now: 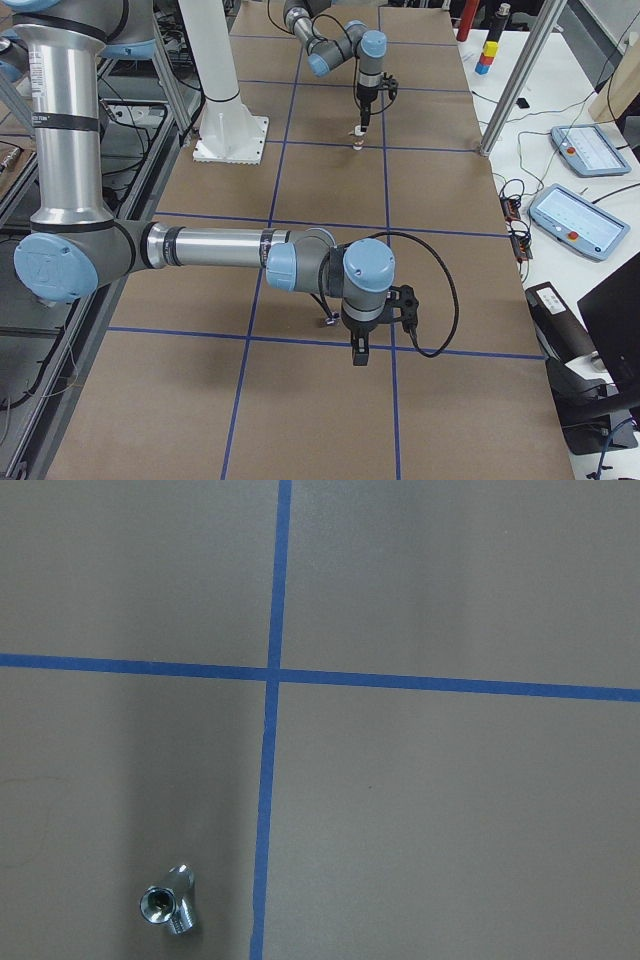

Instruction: Assemble PPR valve and pipe with both arms

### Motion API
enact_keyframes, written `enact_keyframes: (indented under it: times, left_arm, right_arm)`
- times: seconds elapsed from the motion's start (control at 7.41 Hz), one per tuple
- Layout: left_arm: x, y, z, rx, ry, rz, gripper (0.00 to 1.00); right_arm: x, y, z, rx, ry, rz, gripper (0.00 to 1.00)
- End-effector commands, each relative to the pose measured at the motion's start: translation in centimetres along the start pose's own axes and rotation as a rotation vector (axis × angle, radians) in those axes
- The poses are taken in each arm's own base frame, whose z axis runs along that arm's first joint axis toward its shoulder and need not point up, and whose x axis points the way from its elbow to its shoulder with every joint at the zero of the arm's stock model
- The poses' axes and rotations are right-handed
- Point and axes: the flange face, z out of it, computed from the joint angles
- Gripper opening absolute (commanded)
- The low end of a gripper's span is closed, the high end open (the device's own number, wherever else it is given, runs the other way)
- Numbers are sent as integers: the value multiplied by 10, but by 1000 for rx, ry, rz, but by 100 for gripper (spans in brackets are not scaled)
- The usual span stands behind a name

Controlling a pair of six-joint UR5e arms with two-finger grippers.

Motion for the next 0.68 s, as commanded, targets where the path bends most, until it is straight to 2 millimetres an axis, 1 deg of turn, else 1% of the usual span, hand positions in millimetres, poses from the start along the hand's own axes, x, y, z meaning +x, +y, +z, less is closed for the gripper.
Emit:
enact_keyframes:
  times: [0.0, 0.14, 0.27, 0.41, 0.54]
  left_arm:
    - [-91, 15, -55, 40, -15, 87, 99]
    - [-141, 20, -62, 54, -32, 127, 99]
    - [-178, 25, -64, 61, -45, 159, 99]
    - [-193, 30, -66, 65, -47, 170, 99]
    - [-198, 32, -67, 66, -49, 168, 99]
  right_arm:
    - [-3, 13, 6, 46, -5, -59, 99]
    - [-1, 43, 26, 98, -11, -132, 99]
    - [1, 72, 43, 140, -9, -184, 99]
    - [-6, 88, 62, 107, -14, -187, 99]
    - [-23, 83, 69, 86, -23, -193, 99]
